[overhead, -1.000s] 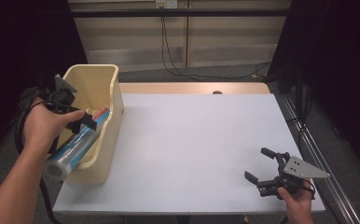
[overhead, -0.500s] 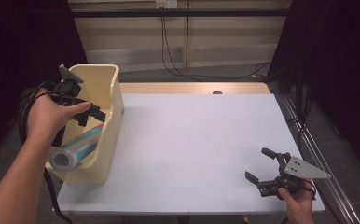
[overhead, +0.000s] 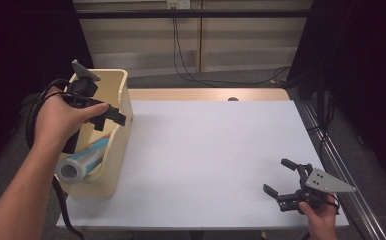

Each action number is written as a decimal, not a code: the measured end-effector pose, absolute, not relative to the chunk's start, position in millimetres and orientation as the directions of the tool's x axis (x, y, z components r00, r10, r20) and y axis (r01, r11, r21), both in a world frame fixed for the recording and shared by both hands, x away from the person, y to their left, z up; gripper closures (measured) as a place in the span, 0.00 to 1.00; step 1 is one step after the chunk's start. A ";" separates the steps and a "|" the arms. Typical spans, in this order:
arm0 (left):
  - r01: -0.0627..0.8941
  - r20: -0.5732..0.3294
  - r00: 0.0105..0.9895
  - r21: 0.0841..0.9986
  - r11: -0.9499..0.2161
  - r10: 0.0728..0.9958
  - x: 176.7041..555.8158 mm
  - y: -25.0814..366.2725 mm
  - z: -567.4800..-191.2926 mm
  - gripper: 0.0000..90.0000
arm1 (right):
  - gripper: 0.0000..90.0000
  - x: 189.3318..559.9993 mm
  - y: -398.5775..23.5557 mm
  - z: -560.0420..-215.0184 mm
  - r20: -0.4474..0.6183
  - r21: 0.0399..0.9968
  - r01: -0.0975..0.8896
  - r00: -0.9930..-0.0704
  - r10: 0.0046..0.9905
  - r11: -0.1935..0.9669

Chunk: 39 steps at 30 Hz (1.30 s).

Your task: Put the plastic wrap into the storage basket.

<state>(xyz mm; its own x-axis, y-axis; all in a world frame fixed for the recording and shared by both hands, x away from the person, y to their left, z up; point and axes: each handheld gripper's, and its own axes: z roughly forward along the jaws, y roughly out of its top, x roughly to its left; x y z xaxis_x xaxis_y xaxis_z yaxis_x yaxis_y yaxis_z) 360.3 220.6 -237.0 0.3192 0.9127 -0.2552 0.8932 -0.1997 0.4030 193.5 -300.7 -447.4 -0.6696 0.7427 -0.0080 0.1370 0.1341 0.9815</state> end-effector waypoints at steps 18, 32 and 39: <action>0.868 -0.309 0.403 0.427 -0.253 0.861 358.0 178.6 -231.8 0.23 | 0.00 193.2 -299.2 -446.9 -0.014 0.981 0.133 -0.673 0.739 0.140; 0.826 -0.336 0.497 0.466 -0.318 0.800 357.4 145.1 -255.6 0.20 | 0.00 193.6 -299.5 -447.2 -0.015 0.981 0.133 -0.675 0.737 0.141; 0.789 -0.334 0.549 0.510 -0.343 0.766 350.3 133.1 -274.9 0.18 | 0.00 193.9 -299.1 -447.3 -0.015 0.981 0.133 -0.675 0.738 0.141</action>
<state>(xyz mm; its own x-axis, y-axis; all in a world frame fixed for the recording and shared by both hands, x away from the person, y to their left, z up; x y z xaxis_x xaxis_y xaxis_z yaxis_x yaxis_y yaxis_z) 350.3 133.1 -274.9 0.5492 0.7662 -0.3336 0.7886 -0.3432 0.5102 193.9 -299.1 -447.3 -0.6750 0.7377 -0.0148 0.1330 0.1413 0.9810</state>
